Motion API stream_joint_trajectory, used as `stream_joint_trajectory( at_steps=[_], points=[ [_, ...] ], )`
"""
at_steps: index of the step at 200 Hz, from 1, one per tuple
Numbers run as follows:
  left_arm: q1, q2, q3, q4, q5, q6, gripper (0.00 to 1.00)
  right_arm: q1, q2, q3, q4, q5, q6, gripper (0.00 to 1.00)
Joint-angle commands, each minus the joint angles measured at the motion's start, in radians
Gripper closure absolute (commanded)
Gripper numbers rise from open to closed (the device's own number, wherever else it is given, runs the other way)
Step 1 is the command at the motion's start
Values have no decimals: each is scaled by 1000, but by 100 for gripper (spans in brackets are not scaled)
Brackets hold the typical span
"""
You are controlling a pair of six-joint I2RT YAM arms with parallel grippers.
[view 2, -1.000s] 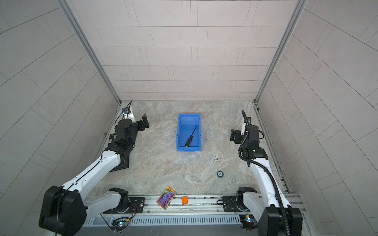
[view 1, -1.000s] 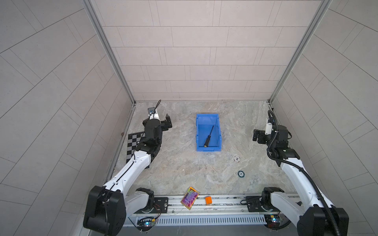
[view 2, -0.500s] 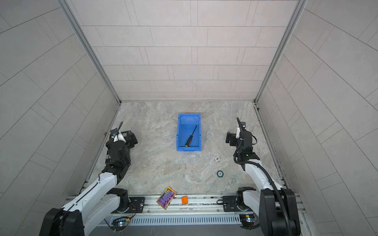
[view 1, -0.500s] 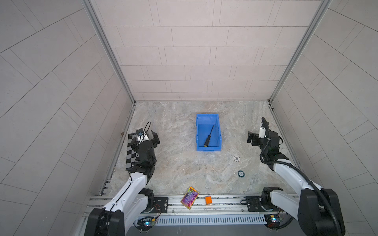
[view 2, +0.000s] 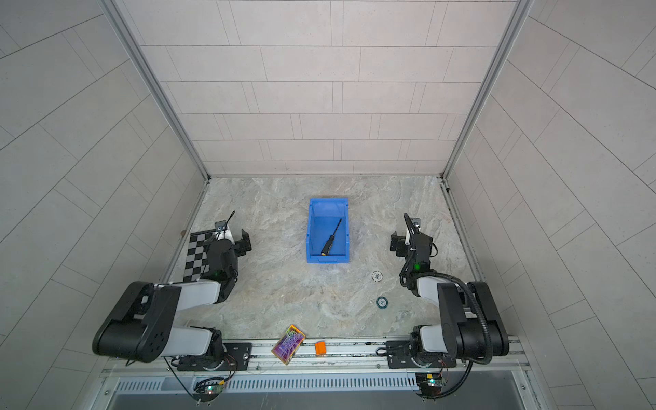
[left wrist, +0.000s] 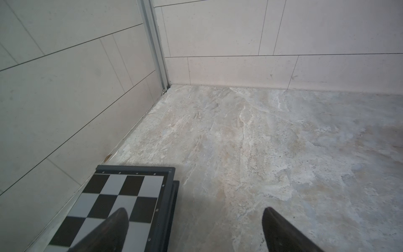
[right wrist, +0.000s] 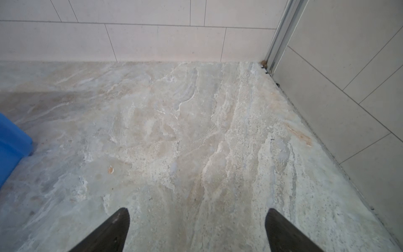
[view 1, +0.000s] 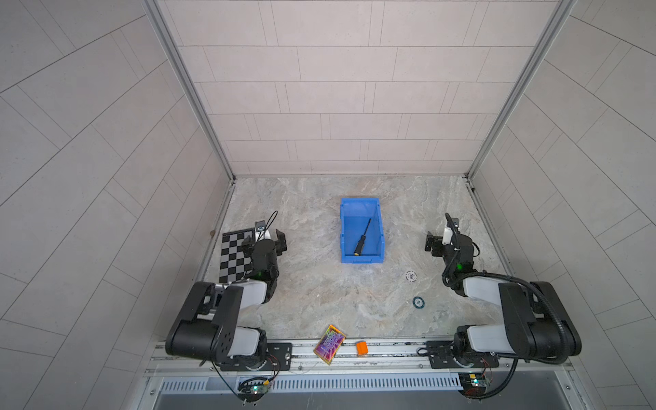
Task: Put the screwdriver in the bin
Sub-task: Reset both arms
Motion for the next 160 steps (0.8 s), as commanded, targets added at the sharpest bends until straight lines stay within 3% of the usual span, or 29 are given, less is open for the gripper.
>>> stream_joint_trajectory(
  at_steps=[1, 12, 21, 46, 68, 87, 103, 160],
  points=[
    [26, 17, 53, 14, 85, 17, 0, 10, 78, 29, 109, -8, -19, 1],
    [26, 35, 64, 17, 134, 34, 0, 28, 147, 39, 120, -11, -36, 1],
    [26, 28, 64, 1, 141, 35, 0, 60, 208, 22, 257, 23, -78, 1],
    [26, 32, 64, 10, 147, 37, 0, 76, 134, 90, -5, 78, -60, 1],
    [31, 31, 70, -4, 190, 46, 0, 77, 201, 44, 205, 105, -76, 1],
    [31, 28, 67, -2, 190, 46, 0, 80, 169, 65, 101, 106, -71, 1],
    [31, 27, 64, 2, 190, 47, 0, 80, 194, 48, 183, 101, -81, 1],
    [31, 27, 64, 3, 190, 47, 0, 80, 190, 54, 160, 93, -83, 1]
  ],
)
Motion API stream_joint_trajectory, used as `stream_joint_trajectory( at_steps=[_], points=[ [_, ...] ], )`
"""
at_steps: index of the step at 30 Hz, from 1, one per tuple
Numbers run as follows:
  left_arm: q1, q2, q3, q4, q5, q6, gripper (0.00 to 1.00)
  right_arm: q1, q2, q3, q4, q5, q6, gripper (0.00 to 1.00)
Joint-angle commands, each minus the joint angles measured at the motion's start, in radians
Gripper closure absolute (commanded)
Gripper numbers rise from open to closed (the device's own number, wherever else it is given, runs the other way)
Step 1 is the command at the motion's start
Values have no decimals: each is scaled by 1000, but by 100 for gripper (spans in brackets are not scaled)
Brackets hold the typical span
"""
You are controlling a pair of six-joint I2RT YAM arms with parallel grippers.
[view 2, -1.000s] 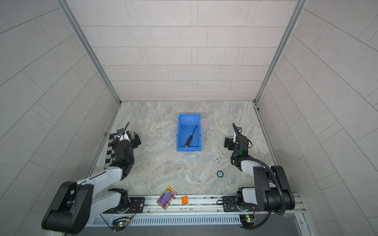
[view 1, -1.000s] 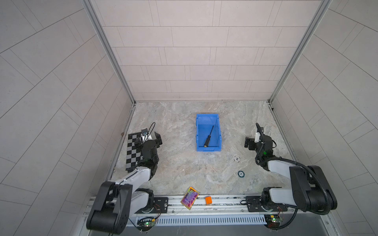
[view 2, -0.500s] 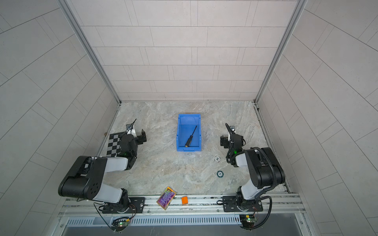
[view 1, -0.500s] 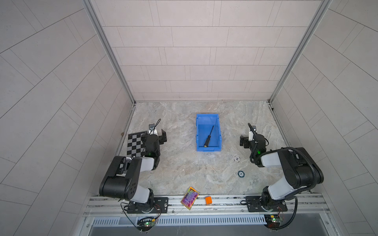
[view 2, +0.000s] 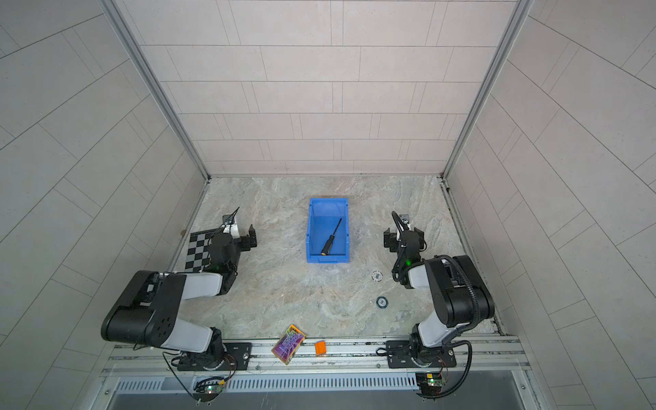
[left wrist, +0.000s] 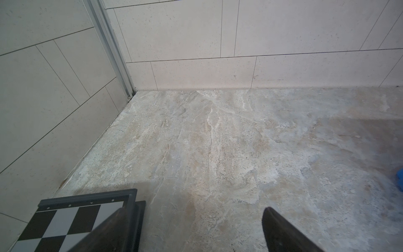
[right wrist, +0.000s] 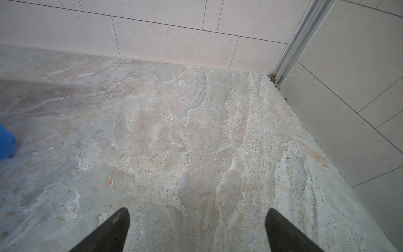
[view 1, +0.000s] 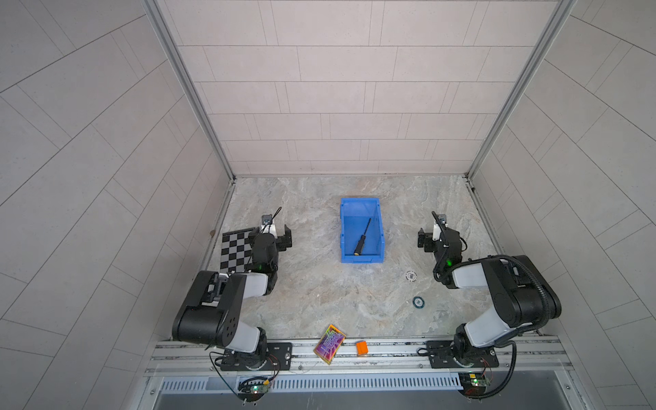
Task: Put the screwdriver in the bin
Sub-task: Reset both arms
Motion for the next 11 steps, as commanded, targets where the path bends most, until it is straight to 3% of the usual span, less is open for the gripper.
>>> stream_joint_trajectory(
  at_steps=[1, 11],
  points=[
    [6, -5, 11, 12, 5, 7, 0, 4, 10, -7, 26, 12, -18, 1],
    [15, -2, 15, 8, 18, 2, 1, 4, 9, -6, 23, 11, -18, 1]
  ],
)
